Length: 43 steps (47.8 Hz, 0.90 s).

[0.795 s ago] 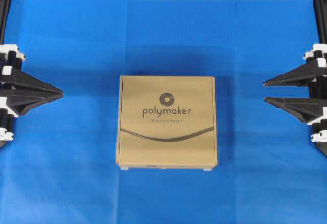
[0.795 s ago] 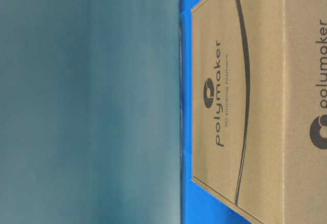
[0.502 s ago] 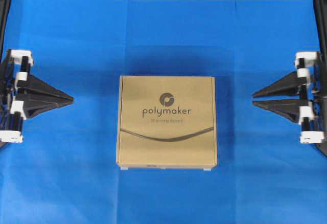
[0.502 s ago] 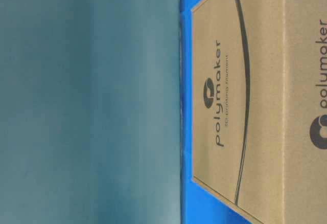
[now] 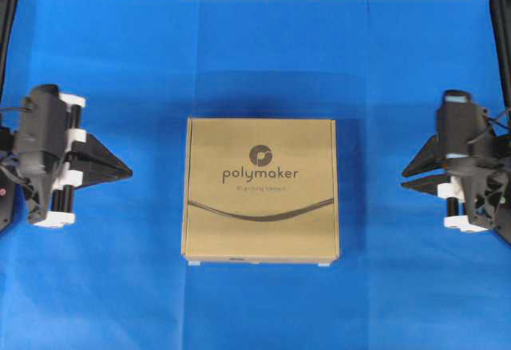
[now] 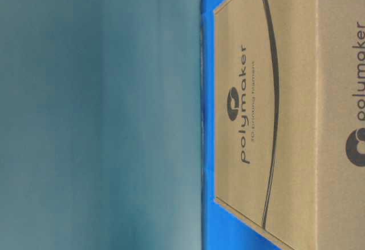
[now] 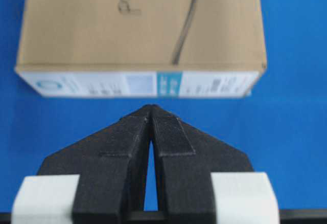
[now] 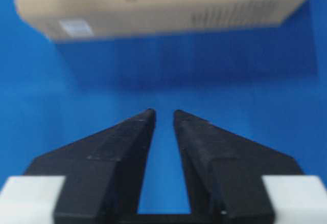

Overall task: Lift up the cardboard box by clamping it between your arms.
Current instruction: 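Rotate both grippers to face the box sides, then move both grippers inward to press against the box's left and right sides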

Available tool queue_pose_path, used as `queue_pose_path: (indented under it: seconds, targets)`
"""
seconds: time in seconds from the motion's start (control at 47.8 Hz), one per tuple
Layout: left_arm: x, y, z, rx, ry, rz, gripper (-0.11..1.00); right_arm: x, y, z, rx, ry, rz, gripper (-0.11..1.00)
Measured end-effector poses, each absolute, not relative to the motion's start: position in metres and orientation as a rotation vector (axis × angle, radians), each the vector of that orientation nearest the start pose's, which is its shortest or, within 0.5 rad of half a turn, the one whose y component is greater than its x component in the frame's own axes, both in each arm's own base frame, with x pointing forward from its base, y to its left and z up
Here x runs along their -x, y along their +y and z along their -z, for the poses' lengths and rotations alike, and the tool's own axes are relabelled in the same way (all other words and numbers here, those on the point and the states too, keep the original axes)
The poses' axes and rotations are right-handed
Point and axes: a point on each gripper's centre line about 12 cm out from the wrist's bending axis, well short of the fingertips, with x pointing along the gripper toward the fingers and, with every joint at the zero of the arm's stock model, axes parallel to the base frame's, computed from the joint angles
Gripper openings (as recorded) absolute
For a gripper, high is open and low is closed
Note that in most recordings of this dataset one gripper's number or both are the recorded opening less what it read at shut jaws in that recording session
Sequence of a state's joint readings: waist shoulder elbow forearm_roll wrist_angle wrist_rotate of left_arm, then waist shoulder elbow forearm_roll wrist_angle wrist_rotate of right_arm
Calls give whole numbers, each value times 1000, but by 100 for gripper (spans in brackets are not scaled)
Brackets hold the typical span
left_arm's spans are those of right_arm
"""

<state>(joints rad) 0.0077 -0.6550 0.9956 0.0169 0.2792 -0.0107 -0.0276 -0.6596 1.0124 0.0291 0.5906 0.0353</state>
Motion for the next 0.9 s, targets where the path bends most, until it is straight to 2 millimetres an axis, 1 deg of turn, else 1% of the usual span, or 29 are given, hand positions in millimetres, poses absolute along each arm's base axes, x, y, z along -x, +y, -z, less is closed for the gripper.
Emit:
queue_pose_path:
  seconds: [0.063,0.105,0.146,0.209,0.251,0.293,0.335,0.397,0.46,0.502,0.586,0.69,0.816,0.899]
  targets:
    - [-246,2,-227,-7,667,-8,1,-214,-4,-197,-67,986,39,17]
    - [-248,1,-224,-7,692,-6,1,-215,-4,-195,-67,1007,40,25]
    - [-249,1,-221,-7,715,-6,6,-216,-5,-193,-67,1022,42,35]
    - [-250,1,-217,-6,741,-7,20,-217,-5,-189,-65,1044,42,53]
    - [-252,2,-215,-6,749,-7,32,-217,-5,-187,-68,1056,44,65]
    - [-253,1,-213,-1,758,-8,47,-218,-5,-184,-67,1074,46,78]
    - [-253,2,-211,6,767,-12,59,-219,-6,-181,-67,1088,46,88]
    - [-254,2,-207,11,782,-14,76,-219,-6,-176,-68,1110,46,97]
    - [-256,2,-202,13,801,-15,87,-220,-6,-173,-65,1127,46,100]
    - [-257,1,-199,17,811,-16,90,-220,-6,-171,-63,1136,46,100]
    - [-259,1,-192,19,836,-17,88,-221,-6,-167,-64,1150,48,100]
    - [-264,3,-182,10,851,-17,89,-224,-6,-162,-66,1153,49,100]
    - [-271,8,-174,22,848,-36,90,-228,-7,-151,-64,1139,49,100]
    - [-277,12,-164,23,854,-47,90,-234,-7,-143,-66,1127,51,100]
